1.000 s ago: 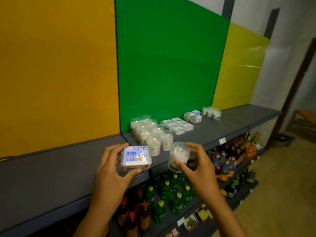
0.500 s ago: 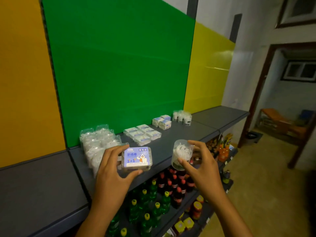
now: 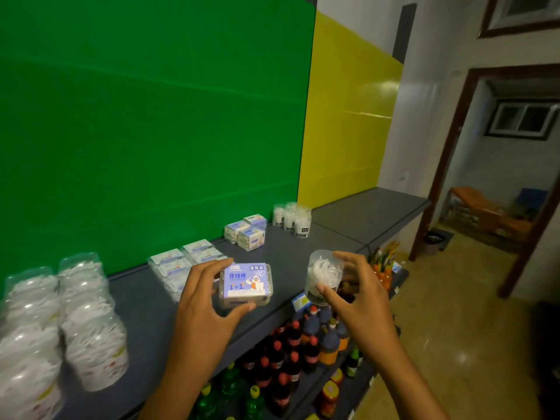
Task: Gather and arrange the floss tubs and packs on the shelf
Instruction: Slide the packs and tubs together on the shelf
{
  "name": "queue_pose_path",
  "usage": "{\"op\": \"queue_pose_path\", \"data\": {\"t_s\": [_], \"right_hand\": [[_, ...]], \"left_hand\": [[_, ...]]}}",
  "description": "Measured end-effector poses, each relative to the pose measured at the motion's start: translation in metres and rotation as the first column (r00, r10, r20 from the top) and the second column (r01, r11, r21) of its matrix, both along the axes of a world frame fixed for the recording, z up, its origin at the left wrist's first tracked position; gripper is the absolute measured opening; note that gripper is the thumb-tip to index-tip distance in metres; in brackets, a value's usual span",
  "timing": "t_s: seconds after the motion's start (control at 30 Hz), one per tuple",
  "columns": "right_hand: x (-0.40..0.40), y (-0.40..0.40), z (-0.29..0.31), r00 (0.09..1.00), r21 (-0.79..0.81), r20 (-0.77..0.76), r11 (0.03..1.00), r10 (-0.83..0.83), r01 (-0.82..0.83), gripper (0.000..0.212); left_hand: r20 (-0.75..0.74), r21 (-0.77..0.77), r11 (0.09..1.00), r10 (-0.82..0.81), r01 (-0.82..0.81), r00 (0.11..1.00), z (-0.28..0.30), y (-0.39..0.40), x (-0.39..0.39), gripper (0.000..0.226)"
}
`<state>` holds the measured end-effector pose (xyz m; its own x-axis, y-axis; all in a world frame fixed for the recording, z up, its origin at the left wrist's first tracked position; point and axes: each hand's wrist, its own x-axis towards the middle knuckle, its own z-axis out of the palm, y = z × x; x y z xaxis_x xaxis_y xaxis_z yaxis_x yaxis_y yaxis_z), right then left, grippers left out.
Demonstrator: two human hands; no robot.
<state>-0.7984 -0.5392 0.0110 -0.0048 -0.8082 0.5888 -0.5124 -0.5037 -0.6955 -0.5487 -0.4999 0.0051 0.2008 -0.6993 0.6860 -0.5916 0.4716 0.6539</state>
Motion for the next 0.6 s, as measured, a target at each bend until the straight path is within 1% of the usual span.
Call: {"op": "queue_pose_path", "data": {"t_s": [0.1,0.23,0.6], "right_hand": [[-0.019,-0.029,-0.002,1.0,0.0,0.013,1.0,-0.006,0.006,0.052],[-0.04,-0.069,-0.005,1.0,-0.016,-0.018,1.0,0.002,-0.002,0.053],[-0.1,-0.204,0.007,0.974,0.0,-0.021,0.974,0.228,-0.228,0.052]], "left_hand": [[0.024,-0.001,1.0,0.015,-0.015,1.0,0.002,-0.028,-0.018,0.068],[0.05,0.009,0.999,0.05,-0.05,0.997,-0.001,-0.061,-0.041,0.069],[0.037,0.0,0.964,0.267,-0.268,0.963,-0.004,-0.151,-0.114,0.071]]}}
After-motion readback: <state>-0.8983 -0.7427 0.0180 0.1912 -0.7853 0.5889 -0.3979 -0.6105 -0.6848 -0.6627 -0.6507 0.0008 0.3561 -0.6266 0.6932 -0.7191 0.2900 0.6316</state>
